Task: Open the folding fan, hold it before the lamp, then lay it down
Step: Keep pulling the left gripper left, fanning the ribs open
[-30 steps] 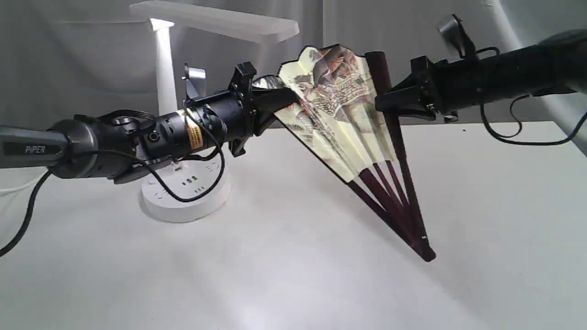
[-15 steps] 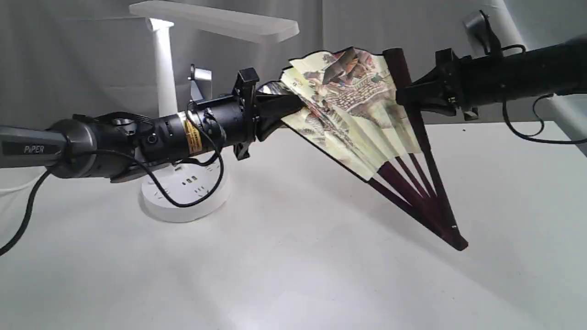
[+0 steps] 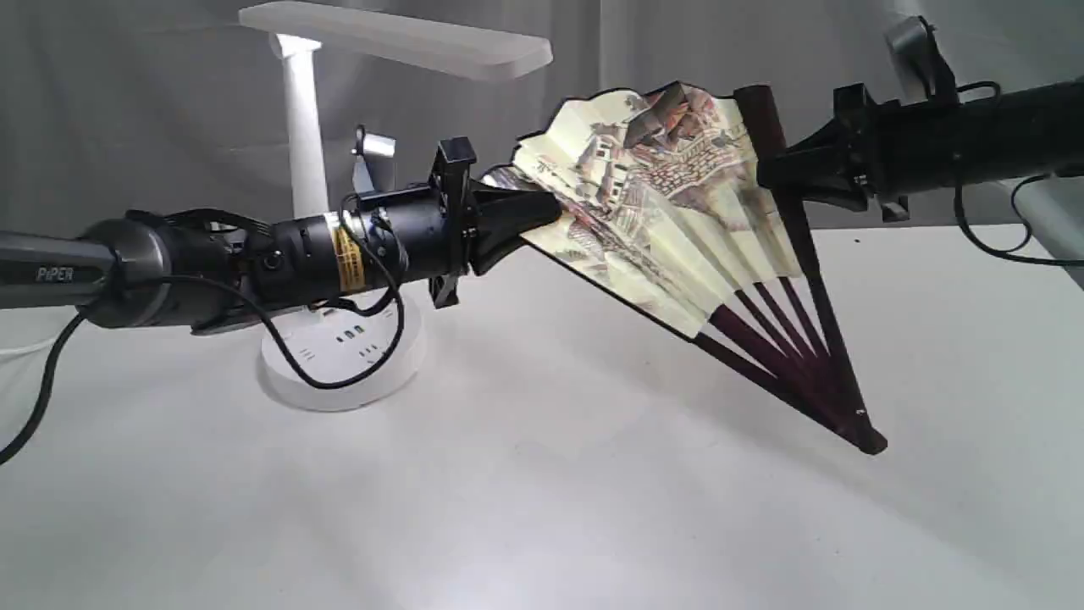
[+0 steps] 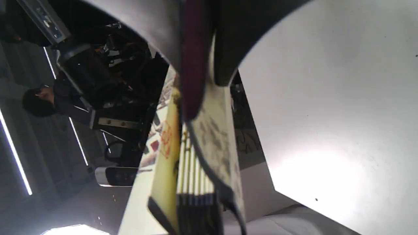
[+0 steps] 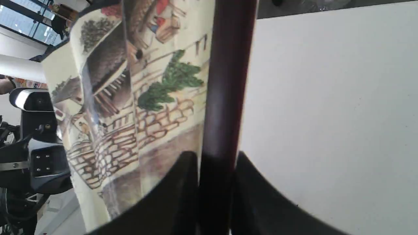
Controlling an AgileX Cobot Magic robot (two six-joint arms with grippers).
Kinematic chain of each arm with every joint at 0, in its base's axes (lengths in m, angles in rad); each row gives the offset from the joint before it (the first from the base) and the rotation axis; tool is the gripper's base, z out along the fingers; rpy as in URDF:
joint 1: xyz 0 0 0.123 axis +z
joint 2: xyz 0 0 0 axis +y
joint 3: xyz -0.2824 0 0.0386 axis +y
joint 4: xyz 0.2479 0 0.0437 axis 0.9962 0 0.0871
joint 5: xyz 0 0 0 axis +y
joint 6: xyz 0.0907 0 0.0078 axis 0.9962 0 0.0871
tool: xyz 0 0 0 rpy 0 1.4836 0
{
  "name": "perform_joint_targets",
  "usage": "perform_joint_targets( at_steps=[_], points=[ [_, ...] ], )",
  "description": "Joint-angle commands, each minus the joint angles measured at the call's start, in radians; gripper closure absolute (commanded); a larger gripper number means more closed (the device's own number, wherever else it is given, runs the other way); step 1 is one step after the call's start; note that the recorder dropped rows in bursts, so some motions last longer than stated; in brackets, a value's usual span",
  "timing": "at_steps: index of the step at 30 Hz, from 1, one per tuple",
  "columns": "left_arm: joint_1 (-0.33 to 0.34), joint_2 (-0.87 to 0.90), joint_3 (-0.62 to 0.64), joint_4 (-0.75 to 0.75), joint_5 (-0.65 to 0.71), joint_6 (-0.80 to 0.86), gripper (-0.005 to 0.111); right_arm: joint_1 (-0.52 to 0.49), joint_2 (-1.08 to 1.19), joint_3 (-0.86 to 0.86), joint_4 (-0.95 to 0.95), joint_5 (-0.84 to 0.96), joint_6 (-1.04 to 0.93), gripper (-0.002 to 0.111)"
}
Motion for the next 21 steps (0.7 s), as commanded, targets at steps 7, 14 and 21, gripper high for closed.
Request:
perform_joint_targets(
  at_steps=[7,14,21],
  points=[
    [0.035,-0.02,0.0,0.069,-0.123,-0.053,0.107,-0.01,-0.003,0.002,-0.013,-0.026,-0.028,0.108],
    [0.035,-0.02,0.0,0.08,-0.171,-0.058,0.107,-0.01,-0.003,0.002,-0.015,-0.026,-0.03,0.108],
    [0.035,-0.02,0.022,0.096,-0.171,-0.072,0.107,-0.01,-0.003,0.002,-0.011,-0.026,-0.025,0.108]
  ],
)
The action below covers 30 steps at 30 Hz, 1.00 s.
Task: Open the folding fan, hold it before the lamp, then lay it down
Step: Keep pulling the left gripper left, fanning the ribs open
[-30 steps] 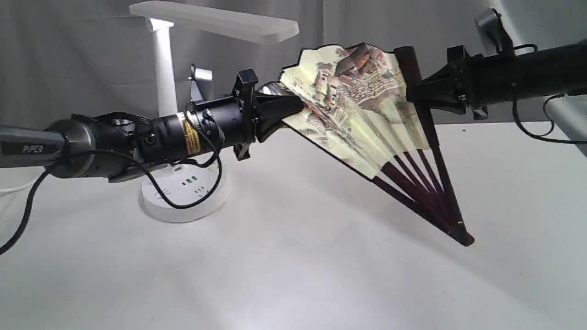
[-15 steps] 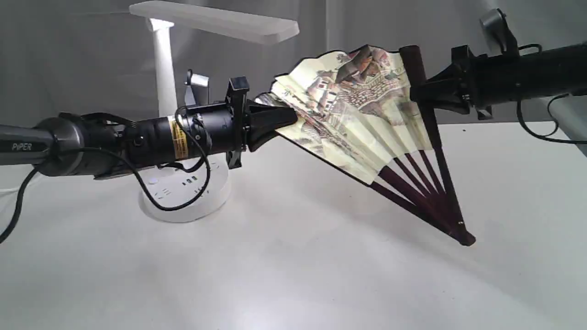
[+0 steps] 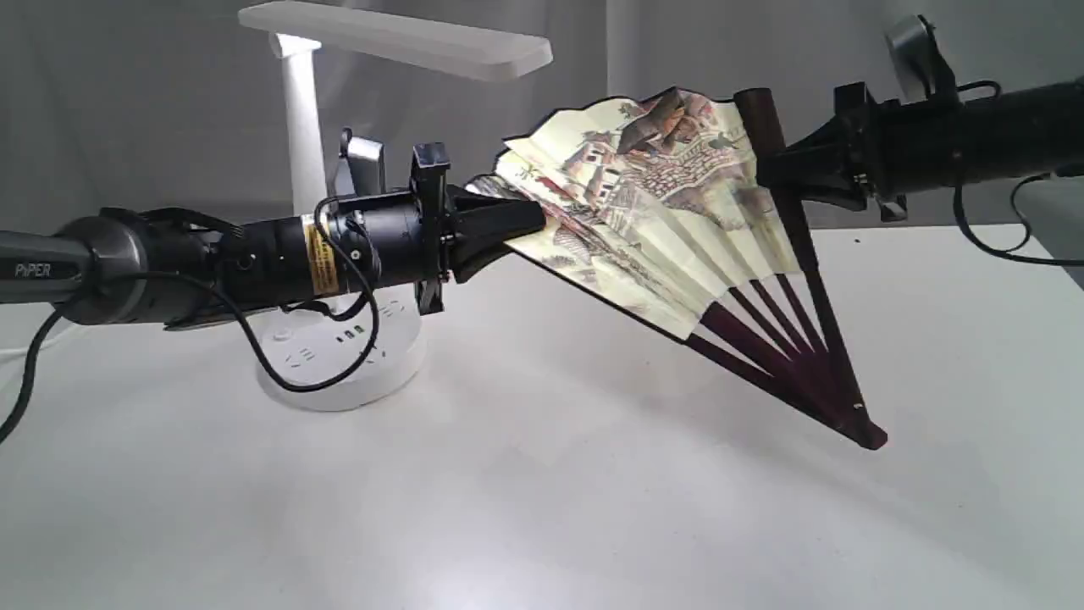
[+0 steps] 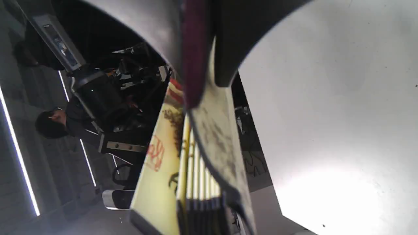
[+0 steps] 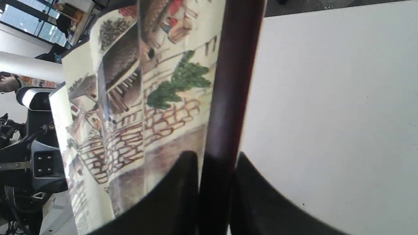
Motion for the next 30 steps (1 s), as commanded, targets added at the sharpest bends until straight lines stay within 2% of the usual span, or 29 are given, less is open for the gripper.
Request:
perform_joint_targets(
  at_steps=[1,16,30],
  points=[
    [0.0,-0.02,0.027,0.023,-0.084,-0.026,0.107,-0.01,-0.003,0.002,-0.014,-0.036,-0.023,0.108],
    [0.0,-0.02,0.067,0.018,-0.084,-0.026,0.107,-0.05,-0.003,0.002,-0.013,-0.036,-0.002,0.108],
    [0.0,-0.022,0.067,0.094,-0.084,-0.026,0.107,-0.067,-0.003,0.002,0.0,-0.039,-0.004,0.108]
  ],
)
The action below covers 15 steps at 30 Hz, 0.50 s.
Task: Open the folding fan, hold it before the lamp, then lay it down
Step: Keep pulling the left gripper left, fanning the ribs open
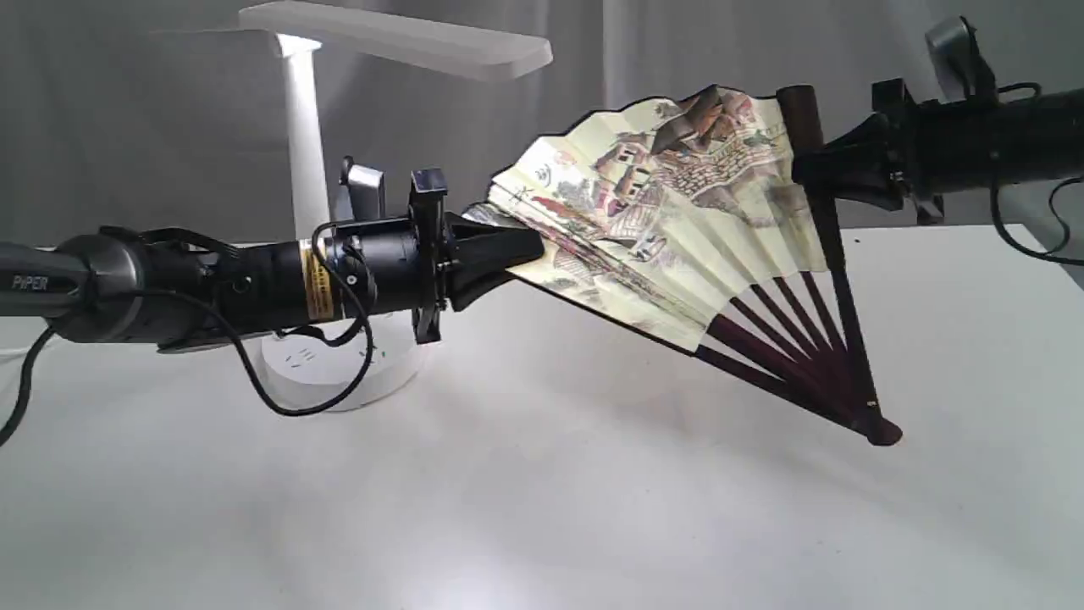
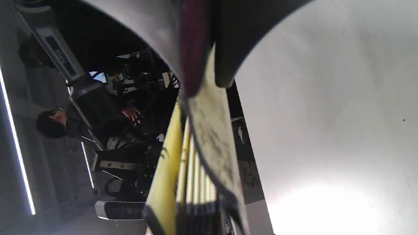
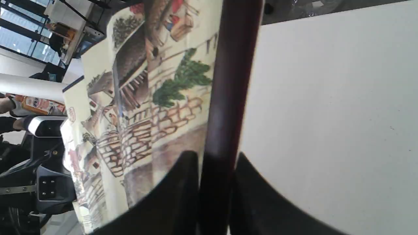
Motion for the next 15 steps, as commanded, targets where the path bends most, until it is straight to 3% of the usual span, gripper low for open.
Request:
perform_joint_targets(
  at_steps=[1,15],
  points=[
    [0.0,-0.02,0.01,0.083,-0.068,-0.022,0.107,-0.014,0.0,0.002,0.002,-0.041,-0.028,0.108],
    [0.021,-0.091,0.132,0.045,-0.068,0.029,0.107,-0.014,0.0,0.002,0.002,-0.037,-0.029,0.108]
  ],
)
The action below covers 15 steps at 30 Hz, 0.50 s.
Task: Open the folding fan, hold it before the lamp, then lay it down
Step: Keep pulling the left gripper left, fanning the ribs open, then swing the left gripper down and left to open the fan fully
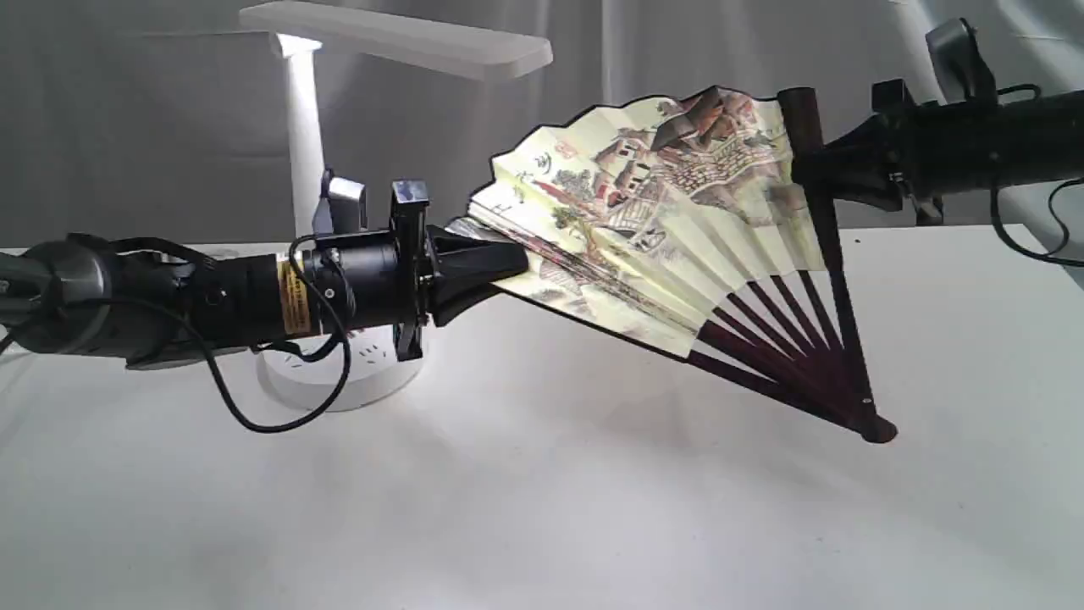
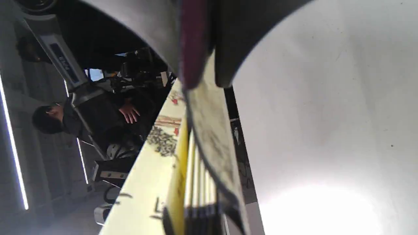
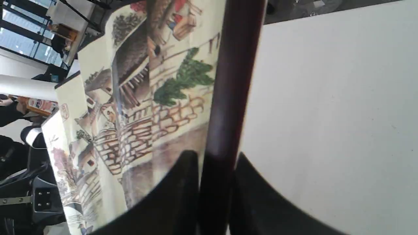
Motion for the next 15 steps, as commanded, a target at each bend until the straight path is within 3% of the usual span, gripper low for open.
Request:
perform_joint_targets(
  at_steps=[1,15],
  points=[
    [0.004,-0.027,0.021,0.047,-0.064,0.009,0.107,-0.014,-0.005,0.0,-0.006,-0.037,-0.029,0.108],
    [0.009,-0.036,0.108,0.053,-0.064,0.049,0.107,-0.014,-0.005,0.0,-0.006,-0.042,-0.04,0.108]
  ],
)
